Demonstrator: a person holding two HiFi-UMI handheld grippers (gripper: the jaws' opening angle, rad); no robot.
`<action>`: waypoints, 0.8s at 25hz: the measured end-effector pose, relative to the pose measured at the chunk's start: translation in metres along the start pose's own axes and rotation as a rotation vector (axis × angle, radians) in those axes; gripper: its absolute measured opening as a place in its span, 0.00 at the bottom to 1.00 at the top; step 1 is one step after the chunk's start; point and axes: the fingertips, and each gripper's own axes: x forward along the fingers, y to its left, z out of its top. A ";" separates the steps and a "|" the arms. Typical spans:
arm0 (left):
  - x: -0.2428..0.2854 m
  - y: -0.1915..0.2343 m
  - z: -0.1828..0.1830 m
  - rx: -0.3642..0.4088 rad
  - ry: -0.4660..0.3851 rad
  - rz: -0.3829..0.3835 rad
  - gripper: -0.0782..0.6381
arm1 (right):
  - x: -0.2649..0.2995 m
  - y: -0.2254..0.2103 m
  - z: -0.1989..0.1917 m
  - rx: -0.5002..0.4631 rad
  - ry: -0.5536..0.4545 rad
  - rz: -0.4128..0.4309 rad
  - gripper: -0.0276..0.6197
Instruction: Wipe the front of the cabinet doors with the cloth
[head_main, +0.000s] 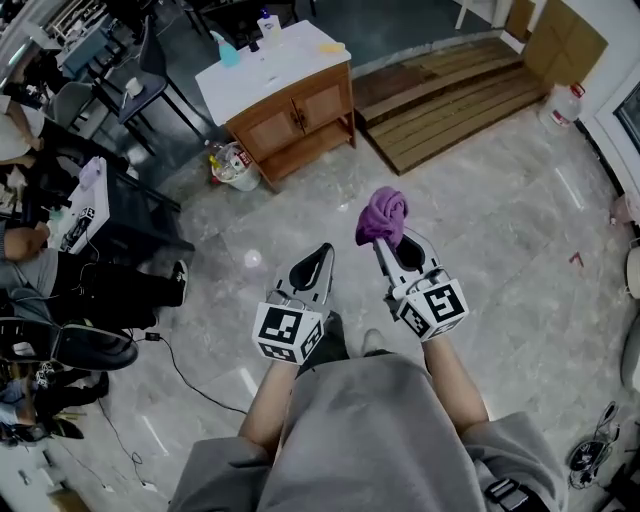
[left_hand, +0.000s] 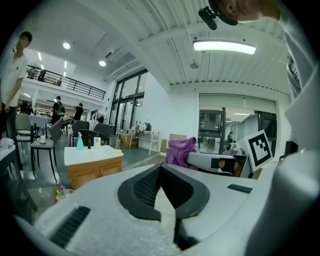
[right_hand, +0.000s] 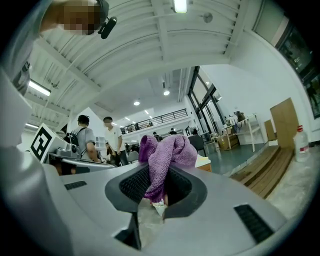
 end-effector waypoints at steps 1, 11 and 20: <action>0.005 0.008 0.000 -0.004 -0.002 -0.003 0.12 | 0.009 -0.002 0.000 -0.001 -0.002 -0.001 0.16; 0.047 0.109 0.021 -0.021 -0.012 -0.068 0.12 | 0.111 -0.005 0.002 -0.012 -0.001 -0.062 0.16; 0.064 0.181 0.029 -0.045 -0.010 -0.128 0.12 | 0.181 0.007 0.000 -0.040 0.012 -0.110 0.16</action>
